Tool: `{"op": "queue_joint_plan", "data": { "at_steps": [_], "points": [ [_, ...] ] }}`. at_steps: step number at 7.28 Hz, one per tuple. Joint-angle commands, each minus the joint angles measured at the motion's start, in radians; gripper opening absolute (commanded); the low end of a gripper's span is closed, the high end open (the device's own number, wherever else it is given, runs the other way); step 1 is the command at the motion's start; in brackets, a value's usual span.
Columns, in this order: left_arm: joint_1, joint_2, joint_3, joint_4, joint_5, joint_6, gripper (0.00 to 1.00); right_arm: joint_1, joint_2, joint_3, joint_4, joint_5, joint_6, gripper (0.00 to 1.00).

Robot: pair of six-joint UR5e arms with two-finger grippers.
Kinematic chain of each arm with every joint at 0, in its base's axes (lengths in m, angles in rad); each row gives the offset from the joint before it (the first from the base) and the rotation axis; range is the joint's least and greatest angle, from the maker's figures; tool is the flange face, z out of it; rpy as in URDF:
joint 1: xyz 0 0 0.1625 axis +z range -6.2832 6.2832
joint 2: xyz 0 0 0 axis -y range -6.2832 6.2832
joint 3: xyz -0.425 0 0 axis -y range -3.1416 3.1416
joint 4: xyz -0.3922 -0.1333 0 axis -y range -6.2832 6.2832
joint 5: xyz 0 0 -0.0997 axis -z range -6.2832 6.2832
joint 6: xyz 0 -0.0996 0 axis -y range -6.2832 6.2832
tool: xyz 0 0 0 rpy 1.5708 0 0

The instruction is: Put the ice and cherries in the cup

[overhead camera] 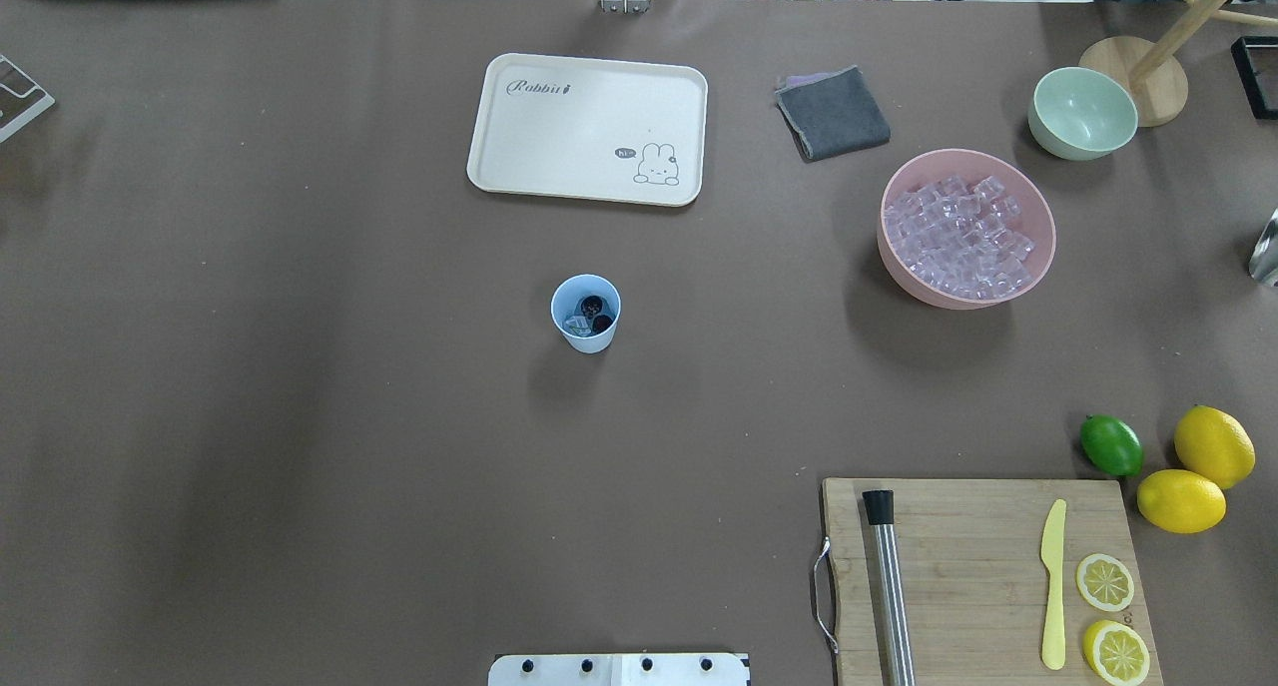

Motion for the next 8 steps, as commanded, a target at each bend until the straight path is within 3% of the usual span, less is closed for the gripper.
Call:
{"op": "queue_joint_plan", "data": {
  "at_steps": [1, 3, 4, 8],
  "points": [
    [0.012, 0.028, -0.047, 0.003, 0.006, -0.069, 0.98, 0.000, 0.004, -0.002, 0.000, -0.003, 0.001, 1.00],
    [0.037, -0.090, 0.051, 0.026, 0.022, -0.074, 0.98, -0.002, 0.005, -0.004, -0.002, -0.005, 0.001, 1.00],
    [0.053, -0.086, 0.039, 0.023, 0.094, -0.072, 0.98, 0.000, 0.004, -0.004, -0.002, -0.005, 0.000, 1.00],
    [0.094, -0.081, 0.033, 0.003, 0.063, -0.071, 0.98, 0.000, 0.001, -0.002, -0.002, -0.006, 0.001, 1.00]
  ]
}}
